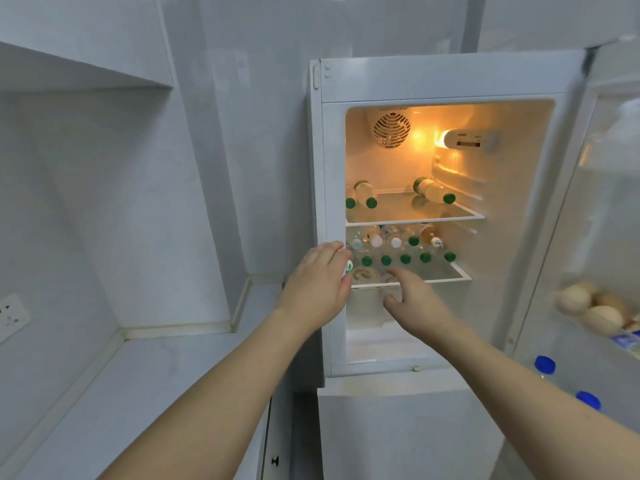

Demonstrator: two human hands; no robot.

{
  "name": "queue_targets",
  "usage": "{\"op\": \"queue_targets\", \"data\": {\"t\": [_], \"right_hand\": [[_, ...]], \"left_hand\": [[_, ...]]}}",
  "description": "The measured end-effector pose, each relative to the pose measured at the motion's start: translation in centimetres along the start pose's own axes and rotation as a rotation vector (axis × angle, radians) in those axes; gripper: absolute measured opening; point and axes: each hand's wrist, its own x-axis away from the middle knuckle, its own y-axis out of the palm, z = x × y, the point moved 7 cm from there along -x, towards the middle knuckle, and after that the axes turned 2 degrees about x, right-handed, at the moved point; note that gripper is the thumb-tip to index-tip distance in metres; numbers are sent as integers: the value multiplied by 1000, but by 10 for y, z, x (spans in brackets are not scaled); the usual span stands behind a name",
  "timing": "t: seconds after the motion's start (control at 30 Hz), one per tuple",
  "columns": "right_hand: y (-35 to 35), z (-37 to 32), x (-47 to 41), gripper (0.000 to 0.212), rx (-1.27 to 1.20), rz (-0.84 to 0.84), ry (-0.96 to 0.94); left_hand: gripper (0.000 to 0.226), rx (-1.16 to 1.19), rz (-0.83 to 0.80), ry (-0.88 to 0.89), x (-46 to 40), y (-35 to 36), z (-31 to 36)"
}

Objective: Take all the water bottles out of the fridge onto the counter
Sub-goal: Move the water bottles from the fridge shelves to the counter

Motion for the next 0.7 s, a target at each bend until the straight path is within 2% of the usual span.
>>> {"op": "queue_targets", "data": {"t": [0.2,0.3,0.53,0.7], "right_hand": [[-39,32,-54,53,-34,139,50],[-59,47,-86,47,-65,214,45],[-96,100,-177,54,-140,308,107],[-107,139,-239,58,-159,335,116]], "left_hand": [[39,-15,-8,86,-68,36,10],[33,-98,-12,110,-105,51,16],[25,-193,-34,3,-208,90,12],[23,-176,-58,-141,-271,125,-9]]}}
